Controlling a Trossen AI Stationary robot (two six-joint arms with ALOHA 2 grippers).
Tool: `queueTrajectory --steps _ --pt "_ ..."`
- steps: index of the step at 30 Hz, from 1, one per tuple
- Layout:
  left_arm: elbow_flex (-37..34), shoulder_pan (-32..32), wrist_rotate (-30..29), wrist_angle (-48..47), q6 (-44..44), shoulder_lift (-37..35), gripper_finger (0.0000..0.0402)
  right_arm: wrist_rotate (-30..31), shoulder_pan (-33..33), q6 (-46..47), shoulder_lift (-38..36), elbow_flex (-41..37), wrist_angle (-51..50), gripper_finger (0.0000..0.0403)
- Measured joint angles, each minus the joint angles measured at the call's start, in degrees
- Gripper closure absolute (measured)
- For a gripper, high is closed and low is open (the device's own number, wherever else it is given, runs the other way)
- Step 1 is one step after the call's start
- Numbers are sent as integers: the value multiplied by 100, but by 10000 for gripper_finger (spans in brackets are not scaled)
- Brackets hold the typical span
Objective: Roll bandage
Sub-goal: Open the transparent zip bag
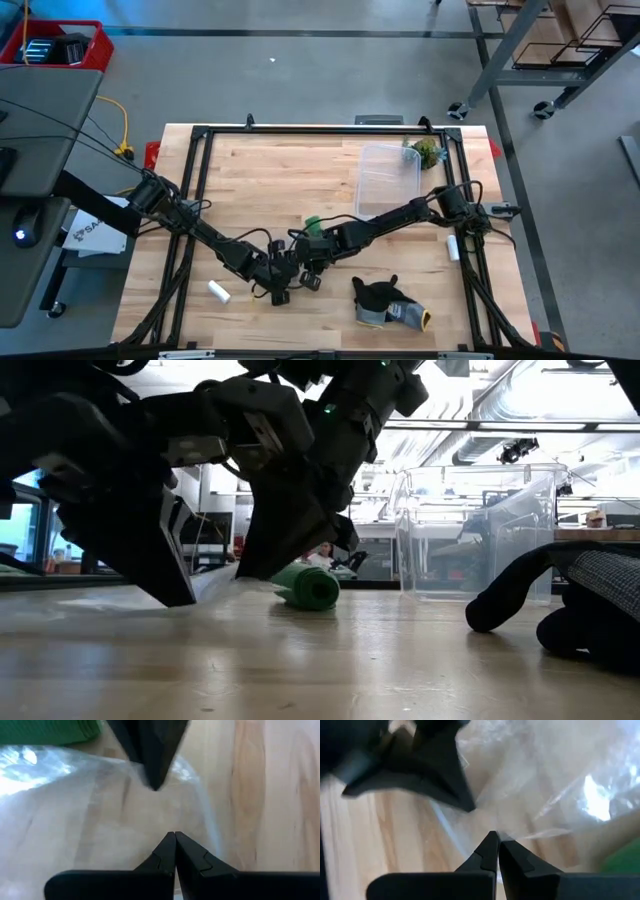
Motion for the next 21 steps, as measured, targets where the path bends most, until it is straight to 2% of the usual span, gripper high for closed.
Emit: queueTrajectory --steps 8,14,21 --pt "-68 100 173 -71 691 102 401 -49 83 356 112 -3 -104 403" --pt "-115 34 40 -480 695 -147 401 128 106 402 138 -2 -132 403" --pt "-114 60 144 -20 660 152 401 44 112 718 295 -2 -72 403"
